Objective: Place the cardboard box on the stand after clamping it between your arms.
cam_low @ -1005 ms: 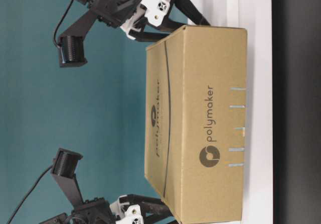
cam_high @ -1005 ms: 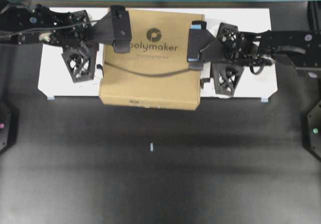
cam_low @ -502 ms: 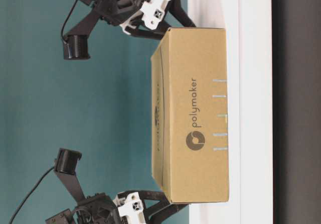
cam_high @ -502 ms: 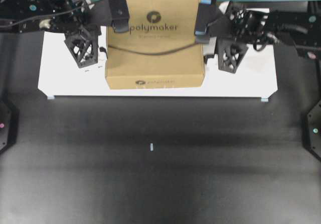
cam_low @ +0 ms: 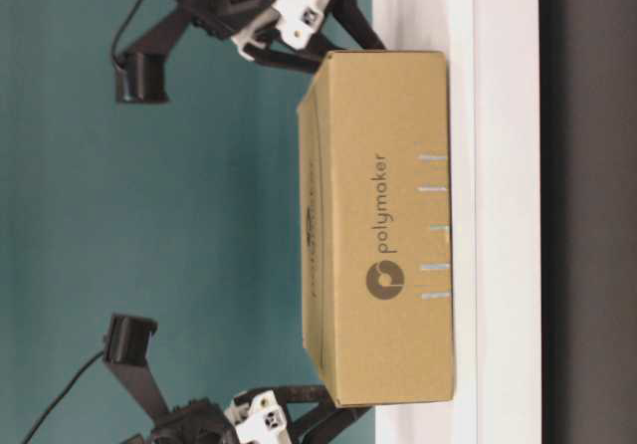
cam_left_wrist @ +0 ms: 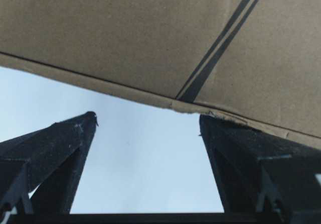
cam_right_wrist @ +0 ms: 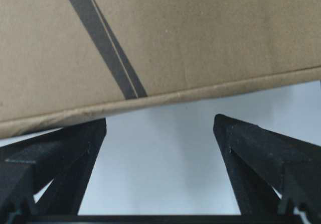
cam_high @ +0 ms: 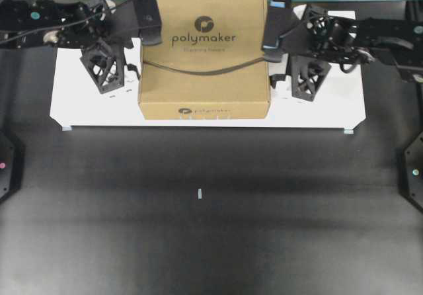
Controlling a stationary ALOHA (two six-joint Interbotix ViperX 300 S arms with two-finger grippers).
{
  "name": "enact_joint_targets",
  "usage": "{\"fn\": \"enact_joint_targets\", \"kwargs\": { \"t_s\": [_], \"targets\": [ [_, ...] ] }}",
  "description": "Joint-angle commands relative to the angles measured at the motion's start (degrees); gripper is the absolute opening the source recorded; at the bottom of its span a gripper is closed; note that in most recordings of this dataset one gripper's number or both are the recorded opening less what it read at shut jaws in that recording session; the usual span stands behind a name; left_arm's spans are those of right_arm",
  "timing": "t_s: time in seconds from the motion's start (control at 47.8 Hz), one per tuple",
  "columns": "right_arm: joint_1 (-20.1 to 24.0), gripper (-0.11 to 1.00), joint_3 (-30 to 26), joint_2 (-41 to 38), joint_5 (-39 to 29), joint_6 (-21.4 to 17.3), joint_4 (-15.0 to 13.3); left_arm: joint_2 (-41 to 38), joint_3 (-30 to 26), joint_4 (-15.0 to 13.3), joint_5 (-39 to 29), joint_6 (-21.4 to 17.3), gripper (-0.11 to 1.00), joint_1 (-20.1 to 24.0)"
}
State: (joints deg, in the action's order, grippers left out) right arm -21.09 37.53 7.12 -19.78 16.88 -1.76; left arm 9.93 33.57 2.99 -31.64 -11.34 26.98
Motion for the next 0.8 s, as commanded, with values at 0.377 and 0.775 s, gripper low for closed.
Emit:
{"fn": "enact_joint_targets", "kwargs": {
  "t_s": [0.377,0.775],
  "targets": [
    [-0.44,0.84,4.66,10.55,0.00,-3.87,0.35,12.22,2.02,-0.26,0.79,0.44,0.81,2.37],
    [2.02,0.84,13.27,28.92,0.53,-13.62,0.97,31.82,11.16,-0.26,2.20,2.64,0.81,-1.58]
  ]
}}
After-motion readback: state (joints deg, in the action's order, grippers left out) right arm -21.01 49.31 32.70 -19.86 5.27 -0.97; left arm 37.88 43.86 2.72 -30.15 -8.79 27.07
